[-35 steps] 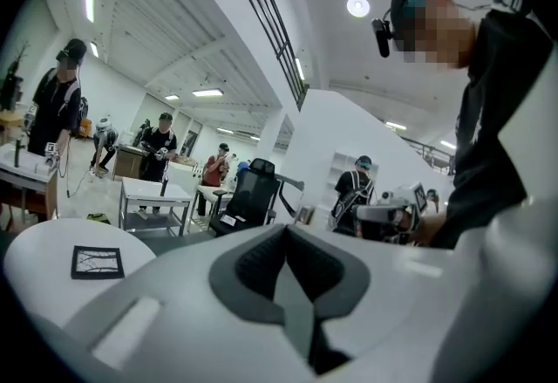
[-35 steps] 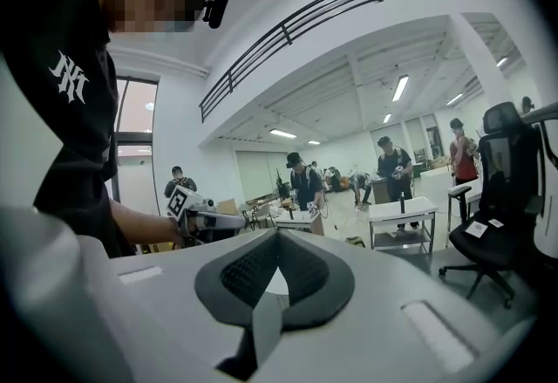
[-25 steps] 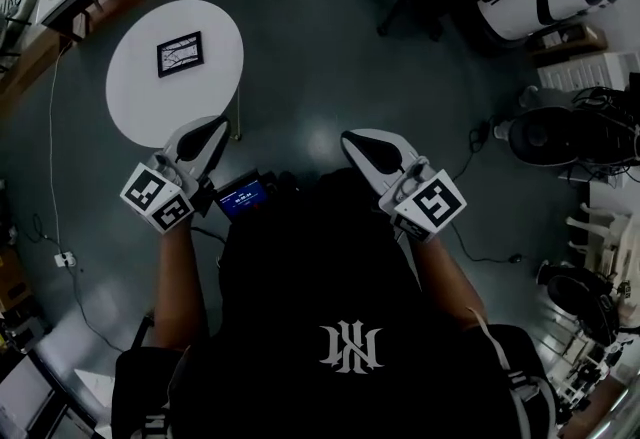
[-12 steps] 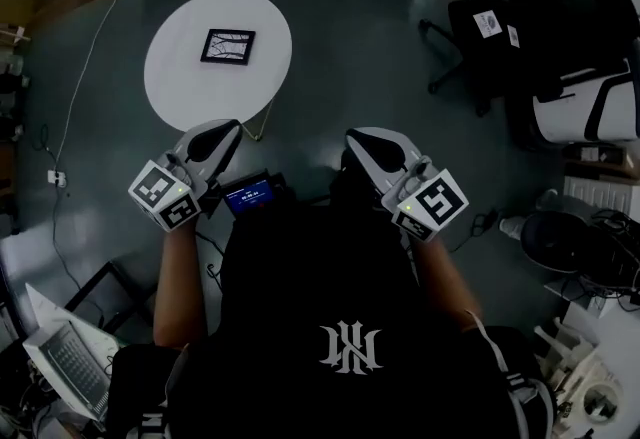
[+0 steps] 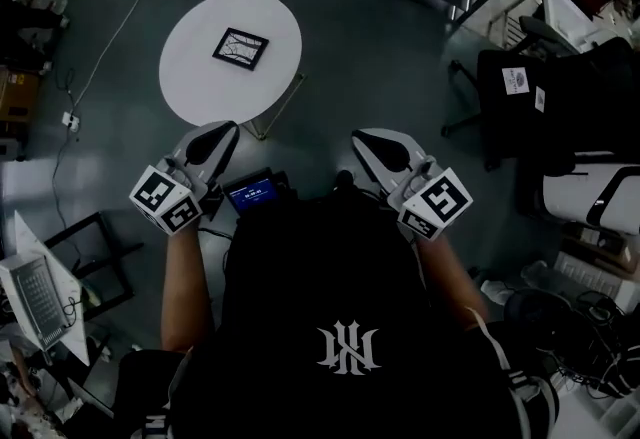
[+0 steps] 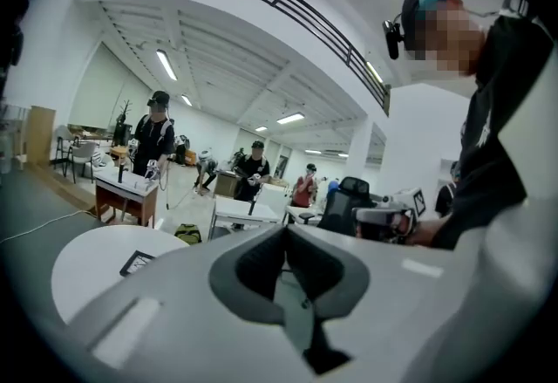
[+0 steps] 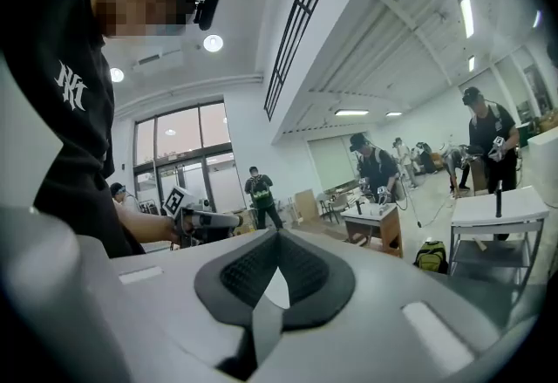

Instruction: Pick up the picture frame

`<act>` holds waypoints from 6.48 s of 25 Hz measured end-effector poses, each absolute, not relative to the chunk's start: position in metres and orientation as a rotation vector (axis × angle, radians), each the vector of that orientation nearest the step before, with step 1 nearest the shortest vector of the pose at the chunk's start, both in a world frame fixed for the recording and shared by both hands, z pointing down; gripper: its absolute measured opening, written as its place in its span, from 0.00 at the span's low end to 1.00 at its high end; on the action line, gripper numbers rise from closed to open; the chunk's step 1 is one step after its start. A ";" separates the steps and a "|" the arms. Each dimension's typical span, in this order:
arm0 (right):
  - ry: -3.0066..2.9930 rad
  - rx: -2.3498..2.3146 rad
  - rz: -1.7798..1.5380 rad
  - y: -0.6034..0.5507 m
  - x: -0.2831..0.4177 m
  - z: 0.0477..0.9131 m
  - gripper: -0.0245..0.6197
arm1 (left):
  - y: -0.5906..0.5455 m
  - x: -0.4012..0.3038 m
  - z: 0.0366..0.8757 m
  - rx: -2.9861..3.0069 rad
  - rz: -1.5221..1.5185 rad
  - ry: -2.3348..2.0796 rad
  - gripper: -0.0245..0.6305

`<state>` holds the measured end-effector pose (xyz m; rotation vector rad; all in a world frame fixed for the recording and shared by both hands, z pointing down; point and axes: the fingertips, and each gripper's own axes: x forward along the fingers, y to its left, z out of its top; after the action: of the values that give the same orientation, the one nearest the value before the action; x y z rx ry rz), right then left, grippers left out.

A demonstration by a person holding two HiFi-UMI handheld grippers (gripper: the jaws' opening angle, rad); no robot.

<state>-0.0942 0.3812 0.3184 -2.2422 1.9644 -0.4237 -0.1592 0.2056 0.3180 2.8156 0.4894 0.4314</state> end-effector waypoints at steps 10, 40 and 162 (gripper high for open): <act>2.064 -2.088 -0.441 0.387 -0.060 0.330 0.04 | 0.220 -0.168 0.318 2.843 0.466 0.252 0.04; 2.472 -1.920 -0.650 0.158 0.097 0.350 0.04 | 0.006 -0.025 0.389 2.673 0.412 -0.085 0.04; 3.056 -1.656 -1.005 -0.135 0.078 0.603 0.15 | -0.136 -0.015 0.602 2.071 0.730 -1.035 0.17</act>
<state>0.0778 -0.1352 0.6029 -1.6560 3.0563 -1.0047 -0.0155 -0.1364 0.6017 2.0707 -1.0347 0.7299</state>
